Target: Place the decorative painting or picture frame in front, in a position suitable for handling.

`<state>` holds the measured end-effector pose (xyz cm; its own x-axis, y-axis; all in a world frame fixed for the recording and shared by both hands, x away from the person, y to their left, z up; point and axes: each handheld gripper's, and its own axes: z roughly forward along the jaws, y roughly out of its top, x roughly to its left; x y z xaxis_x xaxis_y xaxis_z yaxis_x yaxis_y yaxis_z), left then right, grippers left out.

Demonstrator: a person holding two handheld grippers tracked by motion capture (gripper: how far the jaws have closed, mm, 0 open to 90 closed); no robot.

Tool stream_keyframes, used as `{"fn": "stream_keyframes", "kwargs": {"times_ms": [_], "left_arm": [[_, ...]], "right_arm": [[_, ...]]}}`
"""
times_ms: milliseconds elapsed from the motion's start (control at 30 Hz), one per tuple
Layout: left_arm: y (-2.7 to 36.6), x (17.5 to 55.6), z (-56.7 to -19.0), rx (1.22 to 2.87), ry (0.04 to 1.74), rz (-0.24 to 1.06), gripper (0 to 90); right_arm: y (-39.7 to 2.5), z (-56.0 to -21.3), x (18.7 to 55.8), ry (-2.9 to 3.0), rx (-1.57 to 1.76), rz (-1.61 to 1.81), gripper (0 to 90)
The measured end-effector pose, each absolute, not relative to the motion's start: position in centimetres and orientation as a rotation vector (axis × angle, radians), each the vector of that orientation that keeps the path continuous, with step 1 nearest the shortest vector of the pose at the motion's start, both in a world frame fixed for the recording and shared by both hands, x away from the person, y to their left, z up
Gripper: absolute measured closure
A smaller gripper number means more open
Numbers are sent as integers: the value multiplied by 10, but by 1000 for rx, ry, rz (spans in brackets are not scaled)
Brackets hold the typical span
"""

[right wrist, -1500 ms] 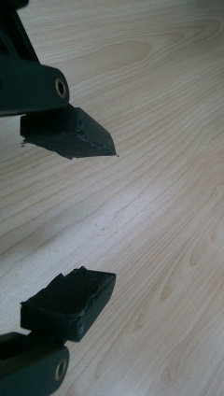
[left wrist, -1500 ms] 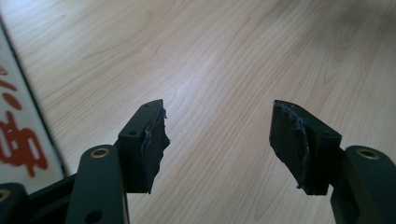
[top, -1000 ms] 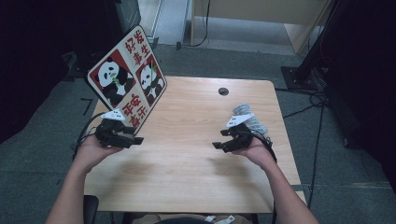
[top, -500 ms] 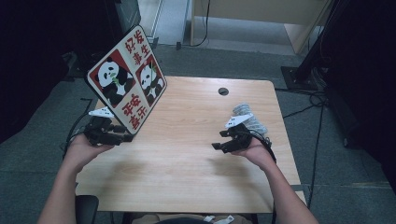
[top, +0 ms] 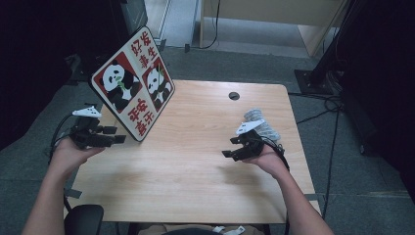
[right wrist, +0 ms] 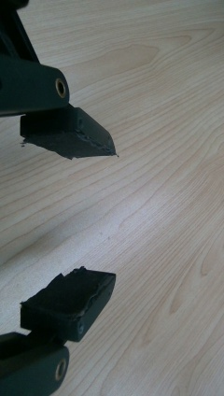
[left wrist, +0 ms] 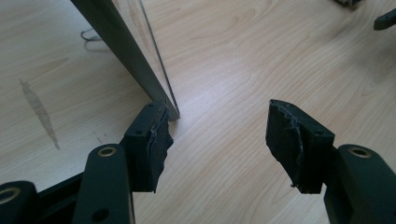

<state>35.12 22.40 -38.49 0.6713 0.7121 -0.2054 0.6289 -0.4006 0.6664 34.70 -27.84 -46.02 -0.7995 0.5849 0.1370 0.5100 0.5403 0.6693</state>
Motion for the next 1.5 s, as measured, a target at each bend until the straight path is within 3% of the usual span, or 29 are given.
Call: {"fn": "stream_keyframes", "kwargs": {"times_ms": [967,1500], "left_arm": [[246,407,-313,2119,1097,195,379],[232,446,-280,2165,1101,192,380]], "right_arm": [[-273,-459,346,2690,911,1146,335],[-273,-461,347,2697,911,1129,335]]}}
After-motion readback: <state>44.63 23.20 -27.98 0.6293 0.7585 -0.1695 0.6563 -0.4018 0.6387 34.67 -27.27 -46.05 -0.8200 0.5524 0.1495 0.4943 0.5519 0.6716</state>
